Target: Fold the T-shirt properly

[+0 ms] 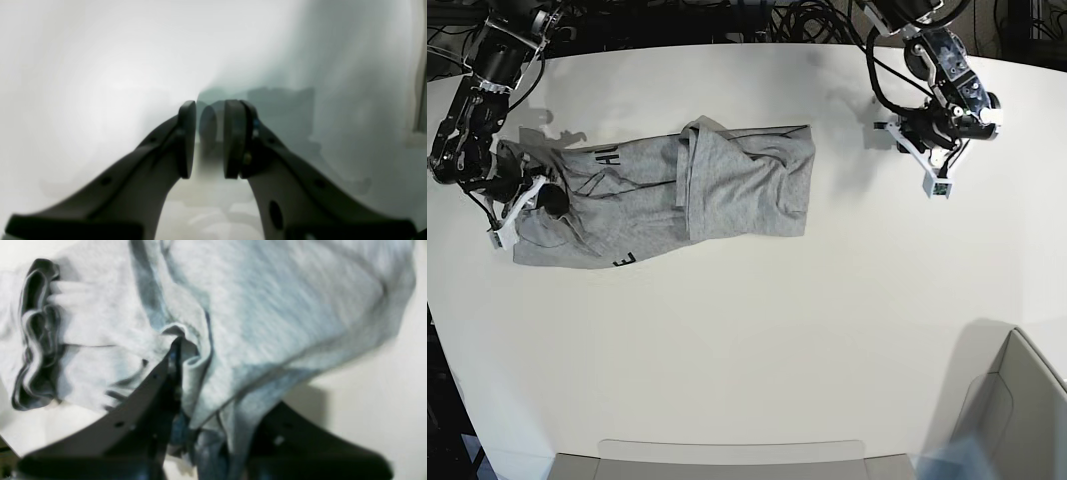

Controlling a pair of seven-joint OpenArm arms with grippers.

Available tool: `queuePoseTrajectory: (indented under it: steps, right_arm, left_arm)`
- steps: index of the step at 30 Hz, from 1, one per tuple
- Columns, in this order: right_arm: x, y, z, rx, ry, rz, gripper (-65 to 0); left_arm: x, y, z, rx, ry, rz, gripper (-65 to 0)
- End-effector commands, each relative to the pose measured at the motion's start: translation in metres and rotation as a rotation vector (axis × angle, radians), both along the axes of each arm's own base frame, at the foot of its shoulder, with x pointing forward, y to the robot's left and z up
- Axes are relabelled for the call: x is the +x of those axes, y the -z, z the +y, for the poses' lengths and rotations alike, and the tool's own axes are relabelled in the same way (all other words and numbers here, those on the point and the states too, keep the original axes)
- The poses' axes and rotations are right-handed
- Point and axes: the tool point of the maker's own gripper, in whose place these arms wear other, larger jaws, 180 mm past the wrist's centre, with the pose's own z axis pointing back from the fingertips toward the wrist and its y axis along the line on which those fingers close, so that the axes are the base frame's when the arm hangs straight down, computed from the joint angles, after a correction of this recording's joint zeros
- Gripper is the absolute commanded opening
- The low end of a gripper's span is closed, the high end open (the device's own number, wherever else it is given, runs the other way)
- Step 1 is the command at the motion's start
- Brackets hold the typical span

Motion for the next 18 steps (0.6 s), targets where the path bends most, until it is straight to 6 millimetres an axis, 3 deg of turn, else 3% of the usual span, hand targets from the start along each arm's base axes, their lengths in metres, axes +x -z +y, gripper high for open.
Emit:
queuePoseTrajectory:
  steps: [1,8,18]
  right_arm:
    - [0.016,-0.028,0.015,0.010,-0.046,-0.117,-65.0]
    - [0.019,-0.083,0.107,-0.005,-0.188,-0.258,-65.0]
    - [-0.001,-0.082,0.199,0.081,-0.286,-0.139,-65.0]
  left_arm:
    - [-0.010,0.007,0.006,0.017,0.001,0.050,-50.4]
    - [-0.029,0.019,0.041,0.042,-0.056,0.117,-50.5]
    - [-0.041,0.014,0.070,0.106,-0.064,0.142,-50.5]
